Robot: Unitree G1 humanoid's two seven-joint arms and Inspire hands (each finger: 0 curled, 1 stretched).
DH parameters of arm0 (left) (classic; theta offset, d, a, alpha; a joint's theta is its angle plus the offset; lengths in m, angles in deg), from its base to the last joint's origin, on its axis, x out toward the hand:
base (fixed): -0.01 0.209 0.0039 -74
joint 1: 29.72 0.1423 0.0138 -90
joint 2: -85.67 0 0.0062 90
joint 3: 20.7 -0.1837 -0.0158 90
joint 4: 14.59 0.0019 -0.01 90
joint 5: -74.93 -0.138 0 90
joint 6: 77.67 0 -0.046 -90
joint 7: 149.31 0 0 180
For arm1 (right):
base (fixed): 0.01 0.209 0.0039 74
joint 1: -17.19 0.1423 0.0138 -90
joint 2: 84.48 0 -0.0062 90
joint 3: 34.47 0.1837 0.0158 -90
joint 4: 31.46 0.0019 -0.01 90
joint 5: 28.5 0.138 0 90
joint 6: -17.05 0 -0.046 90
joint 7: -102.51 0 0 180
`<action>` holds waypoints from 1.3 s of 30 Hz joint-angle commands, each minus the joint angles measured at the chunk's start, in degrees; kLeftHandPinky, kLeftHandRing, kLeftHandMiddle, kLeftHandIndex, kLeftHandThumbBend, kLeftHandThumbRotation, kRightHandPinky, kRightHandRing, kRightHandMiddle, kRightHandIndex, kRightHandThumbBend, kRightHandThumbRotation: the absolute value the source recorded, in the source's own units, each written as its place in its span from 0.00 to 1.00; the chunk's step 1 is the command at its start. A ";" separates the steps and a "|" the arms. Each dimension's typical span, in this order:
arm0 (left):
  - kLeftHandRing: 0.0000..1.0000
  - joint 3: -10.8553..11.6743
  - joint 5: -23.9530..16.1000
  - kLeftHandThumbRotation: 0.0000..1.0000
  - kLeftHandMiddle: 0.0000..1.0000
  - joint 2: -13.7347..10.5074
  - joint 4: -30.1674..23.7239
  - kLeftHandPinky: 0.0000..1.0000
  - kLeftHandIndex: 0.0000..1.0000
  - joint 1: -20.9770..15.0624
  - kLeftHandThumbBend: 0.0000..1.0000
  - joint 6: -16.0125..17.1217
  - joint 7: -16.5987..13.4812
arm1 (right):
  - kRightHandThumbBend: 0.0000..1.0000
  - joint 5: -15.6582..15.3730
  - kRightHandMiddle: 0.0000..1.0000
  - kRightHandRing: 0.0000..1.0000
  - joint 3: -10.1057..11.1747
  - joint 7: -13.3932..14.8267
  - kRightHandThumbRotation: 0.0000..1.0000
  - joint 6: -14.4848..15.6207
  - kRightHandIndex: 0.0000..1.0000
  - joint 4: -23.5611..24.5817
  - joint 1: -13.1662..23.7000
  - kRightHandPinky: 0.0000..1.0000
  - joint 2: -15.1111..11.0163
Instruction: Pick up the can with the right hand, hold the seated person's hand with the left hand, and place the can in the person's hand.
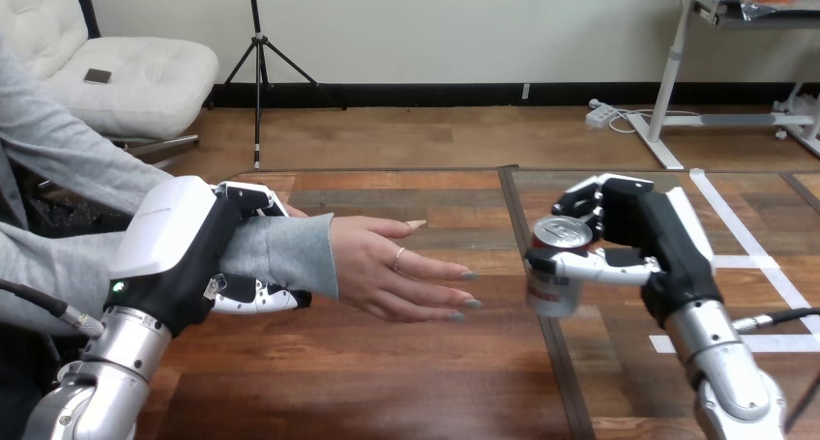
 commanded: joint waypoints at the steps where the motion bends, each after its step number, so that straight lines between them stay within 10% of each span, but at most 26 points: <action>1: 0.26 0.44 1.00 0.00 0.33 0.17 -1.44 0.23 0.41 -6.43 0.78 2.20 -1.20 | 0.85 1.73 0.41 0.35 0.00 -0.77 0.00 -1.37 0.40 2.82 8.07 0.31 1.84; 39: 0.27 0.09 0.77 0.00 0.34 0.94 -0.92 0.23 0.41 -6.15 0.79 2.78 -1.87 | 0.87 -3.17 0.41 0.33 -4.66 1.78 0.00 -1.95 0.41 4.46 11.04 0.29 4.93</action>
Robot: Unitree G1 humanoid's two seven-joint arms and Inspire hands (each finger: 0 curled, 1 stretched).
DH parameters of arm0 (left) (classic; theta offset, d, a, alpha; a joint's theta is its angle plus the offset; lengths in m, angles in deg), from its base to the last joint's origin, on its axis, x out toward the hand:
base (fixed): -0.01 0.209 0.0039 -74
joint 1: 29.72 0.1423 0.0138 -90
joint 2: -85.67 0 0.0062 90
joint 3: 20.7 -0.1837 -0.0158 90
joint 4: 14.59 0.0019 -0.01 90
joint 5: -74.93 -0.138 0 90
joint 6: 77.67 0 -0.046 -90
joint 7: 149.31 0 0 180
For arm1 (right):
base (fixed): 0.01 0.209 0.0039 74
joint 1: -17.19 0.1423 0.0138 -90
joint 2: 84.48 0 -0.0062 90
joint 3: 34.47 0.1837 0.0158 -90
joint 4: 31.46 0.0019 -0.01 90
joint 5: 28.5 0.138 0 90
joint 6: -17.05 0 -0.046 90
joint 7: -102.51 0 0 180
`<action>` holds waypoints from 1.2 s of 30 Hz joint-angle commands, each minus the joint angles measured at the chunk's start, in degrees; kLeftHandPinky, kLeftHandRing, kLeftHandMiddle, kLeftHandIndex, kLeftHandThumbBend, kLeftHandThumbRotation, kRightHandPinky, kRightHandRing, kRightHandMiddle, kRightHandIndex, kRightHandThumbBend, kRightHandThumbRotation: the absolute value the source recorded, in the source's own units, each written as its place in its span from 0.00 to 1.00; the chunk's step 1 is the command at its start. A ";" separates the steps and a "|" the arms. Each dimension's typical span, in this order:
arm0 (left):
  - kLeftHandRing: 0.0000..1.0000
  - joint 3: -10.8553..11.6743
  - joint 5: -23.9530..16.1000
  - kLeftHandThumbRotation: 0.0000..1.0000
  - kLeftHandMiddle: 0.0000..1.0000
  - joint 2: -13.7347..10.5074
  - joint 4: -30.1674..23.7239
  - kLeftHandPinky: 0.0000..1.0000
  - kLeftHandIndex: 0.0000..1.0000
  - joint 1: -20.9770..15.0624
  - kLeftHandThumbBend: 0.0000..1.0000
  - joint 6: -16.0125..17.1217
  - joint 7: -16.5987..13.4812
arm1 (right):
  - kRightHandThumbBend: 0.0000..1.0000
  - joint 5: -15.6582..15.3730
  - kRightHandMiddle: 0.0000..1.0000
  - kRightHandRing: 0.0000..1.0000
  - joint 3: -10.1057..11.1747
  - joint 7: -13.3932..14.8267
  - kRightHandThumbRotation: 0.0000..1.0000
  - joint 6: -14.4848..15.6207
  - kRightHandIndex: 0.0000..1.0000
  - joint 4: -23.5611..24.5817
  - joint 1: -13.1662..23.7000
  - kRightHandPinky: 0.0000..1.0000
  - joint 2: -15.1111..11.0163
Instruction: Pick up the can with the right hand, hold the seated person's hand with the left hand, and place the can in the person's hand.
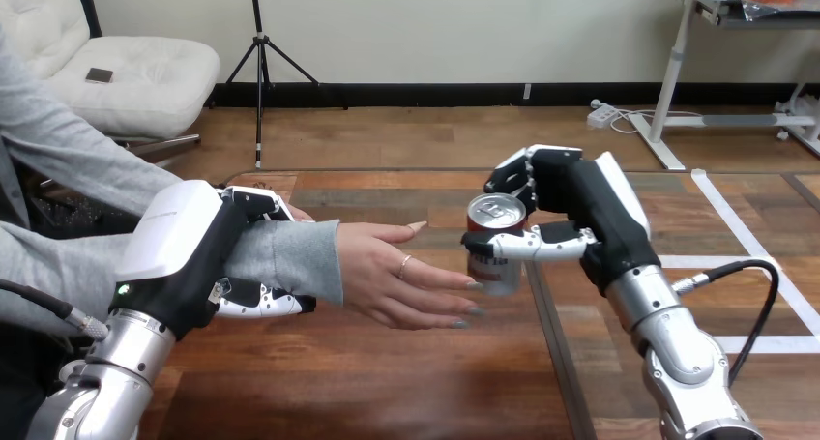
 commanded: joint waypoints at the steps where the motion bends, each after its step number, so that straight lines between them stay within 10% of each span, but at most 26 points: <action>1: 0.27 0.52 0.74 0.00 0.34 0.89 -1.64 0.23 0.41 -6.04 0.79 1.52 -1.98 | 0.87 1.11 0.41 0.33 0.00 0.04 0.00 -1.76 0.41 3.62 6.19 0.28 1.14; 36: 0.29 -0.02 1.39 0.00 0.35 2.88 -0.64 0.26 0.41 -6.56 0.78 0.29 -1.47 | 0.86 1.10 0.41 0.32 -1.75 -0.84 0.00 0.17 0.41 6.60 6.59 0.28 4.61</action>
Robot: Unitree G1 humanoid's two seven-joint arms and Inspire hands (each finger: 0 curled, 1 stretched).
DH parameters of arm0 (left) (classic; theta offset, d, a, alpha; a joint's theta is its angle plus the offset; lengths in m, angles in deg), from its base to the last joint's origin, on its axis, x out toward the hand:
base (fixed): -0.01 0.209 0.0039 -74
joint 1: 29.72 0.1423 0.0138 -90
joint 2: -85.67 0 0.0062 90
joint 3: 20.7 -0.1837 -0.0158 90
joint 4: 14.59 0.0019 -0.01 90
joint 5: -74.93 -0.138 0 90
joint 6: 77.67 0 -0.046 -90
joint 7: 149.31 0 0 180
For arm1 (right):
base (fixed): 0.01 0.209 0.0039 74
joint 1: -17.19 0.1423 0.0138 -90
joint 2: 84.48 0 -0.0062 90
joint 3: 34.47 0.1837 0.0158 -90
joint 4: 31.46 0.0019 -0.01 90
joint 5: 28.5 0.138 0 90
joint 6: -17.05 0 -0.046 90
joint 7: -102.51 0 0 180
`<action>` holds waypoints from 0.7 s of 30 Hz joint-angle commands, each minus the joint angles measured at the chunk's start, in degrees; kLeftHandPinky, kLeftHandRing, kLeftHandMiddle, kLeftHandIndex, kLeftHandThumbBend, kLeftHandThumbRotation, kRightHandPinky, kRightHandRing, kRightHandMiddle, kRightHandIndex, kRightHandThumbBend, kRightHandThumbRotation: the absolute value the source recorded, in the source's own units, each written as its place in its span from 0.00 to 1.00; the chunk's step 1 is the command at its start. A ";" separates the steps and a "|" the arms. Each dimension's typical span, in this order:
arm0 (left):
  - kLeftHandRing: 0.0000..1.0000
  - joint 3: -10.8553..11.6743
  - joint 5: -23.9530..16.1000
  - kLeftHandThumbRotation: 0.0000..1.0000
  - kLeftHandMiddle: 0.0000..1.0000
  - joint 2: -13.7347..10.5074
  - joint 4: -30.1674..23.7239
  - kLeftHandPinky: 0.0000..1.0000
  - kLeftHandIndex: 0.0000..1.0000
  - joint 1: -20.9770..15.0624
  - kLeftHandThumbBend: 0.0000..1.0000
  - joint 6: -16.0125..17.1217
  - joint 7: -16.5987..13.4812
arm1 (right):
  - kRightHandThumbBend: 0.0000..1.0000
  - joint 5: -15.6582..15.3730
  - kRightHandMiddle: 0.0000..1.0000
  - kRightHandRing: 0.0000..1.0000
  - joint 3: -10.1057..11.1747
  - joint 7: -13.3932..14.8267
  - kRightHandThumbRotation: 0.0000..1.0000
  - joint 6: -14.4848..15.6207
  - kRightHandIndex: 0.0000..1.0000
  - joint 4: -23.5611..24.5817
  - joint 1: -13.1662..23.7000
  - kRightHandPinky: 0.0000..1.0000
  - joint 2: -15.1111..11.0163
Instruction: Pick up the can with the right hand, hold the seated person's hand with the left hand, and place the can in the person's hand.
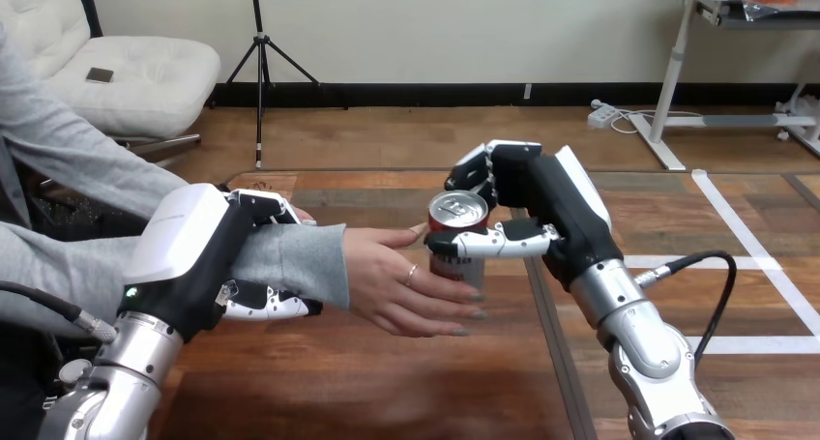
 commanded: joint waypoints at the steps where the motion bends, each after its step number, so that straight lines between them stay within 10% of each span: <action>1: 0.29 0.32 1.31 0.00 0.35 1.58 -0.96 0.26 0.41 -6.49 0.78 0.72 -1.62 | 0.86 0.91 0.41 0.32 -0.08 0.27 0.00 -0.10 0.41 4.41 5.93 0.28 0.99; 21: 0.26 -0.35 0.08 0.00 0.33 3.12 0.62 0.23 0.41 -7.50 0.78 1.69 -3.98 | 0.85 1.62 0.42 0.33 -0.27 -1.62 0.00 1.41 0.41 6.66 5.60 0.28 2.93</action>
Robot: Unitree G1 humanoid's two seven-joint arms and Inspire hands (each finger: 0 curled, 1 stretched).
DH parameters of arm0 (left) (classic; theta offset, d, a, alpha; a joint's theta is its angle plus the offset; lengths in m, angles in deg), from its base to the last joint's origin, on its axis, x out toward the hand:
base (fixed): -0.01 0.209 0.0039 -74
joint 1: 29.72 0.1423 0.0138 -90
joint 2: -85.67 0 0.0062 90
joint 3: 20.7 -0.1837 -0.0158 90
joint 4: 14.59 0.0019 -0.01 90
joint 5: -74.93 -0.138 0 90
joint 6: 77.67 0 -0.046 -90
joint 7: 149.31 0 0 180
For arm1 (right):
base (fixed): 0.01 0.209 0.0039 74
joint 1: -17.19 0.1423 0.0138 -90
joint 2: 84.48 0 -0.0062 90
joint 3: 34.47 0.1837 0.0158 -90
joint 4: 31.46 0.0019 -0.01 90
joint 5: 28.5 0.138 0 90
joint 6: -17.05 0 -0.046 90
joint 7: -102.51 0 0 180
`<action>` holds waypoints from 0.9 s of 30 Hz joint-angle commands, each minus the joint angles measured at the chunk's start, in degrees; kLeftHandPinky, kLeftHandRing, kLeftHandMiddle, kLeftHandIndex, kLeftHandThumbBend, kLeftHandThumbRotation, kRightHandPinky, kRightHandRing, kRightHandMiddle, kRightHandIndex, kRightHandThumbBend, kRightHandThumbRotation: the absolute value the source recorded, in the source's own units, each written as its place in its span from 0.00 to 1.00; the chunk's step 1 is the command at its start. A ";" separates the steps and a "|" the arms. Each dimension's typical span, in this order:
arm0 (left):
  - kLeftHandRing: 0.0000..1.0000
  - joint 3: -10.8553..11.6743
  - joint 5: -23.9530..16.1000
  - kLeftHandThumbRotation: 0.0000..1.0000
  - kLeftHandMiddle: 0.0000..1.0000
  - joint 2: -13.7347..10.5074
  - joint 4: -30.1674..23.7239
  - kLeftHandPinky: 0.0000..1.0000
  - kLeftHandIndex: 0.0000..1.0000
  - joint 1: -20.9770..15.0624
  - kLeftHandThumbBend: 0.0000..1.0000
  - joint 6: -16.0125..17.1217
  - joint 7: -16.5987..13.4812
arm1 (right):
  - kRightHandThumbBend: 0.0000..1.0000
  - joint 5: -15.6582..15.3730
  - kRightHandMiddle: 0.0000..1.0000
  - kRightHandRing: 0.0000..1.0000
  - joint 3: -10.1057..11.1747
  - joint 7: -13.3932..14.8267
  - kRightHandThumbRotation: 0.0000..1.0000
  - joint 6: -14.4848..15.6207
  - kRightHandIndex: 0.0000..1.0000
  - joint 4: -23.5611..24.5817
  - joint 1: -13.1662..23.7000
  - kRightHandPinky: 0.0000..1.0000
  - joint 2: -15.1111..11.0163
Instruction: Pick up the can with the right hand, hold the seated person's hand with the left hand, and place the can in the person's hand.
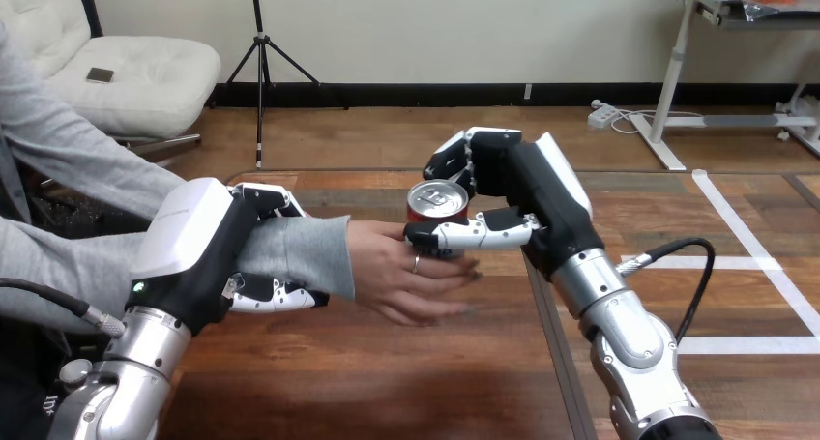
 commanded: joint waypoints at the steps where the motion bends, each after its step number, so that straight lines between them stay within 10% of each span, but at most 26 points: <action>1: 0.26 -0.20 0.39 0.00 0.33 1.81 -0.80 0.23 0.41 -6.04 0.78 1.54 -2.77 | 0.85 0.97 0.42 0.33 -0.14 0.11 0.00 -0.73 0.41 3.52 5.30 0.28 0.64; 27: 0.25 -0.60 1.03 0.00 0.32 3.56 1.64 0.22 0.41 -7.57 0.76 1.85 -3.76 | 0.86 -0.44 0.41 0.32 -1.13 0.41 0.00 -0.89 0.41 3.85 5.02 0.27 0.99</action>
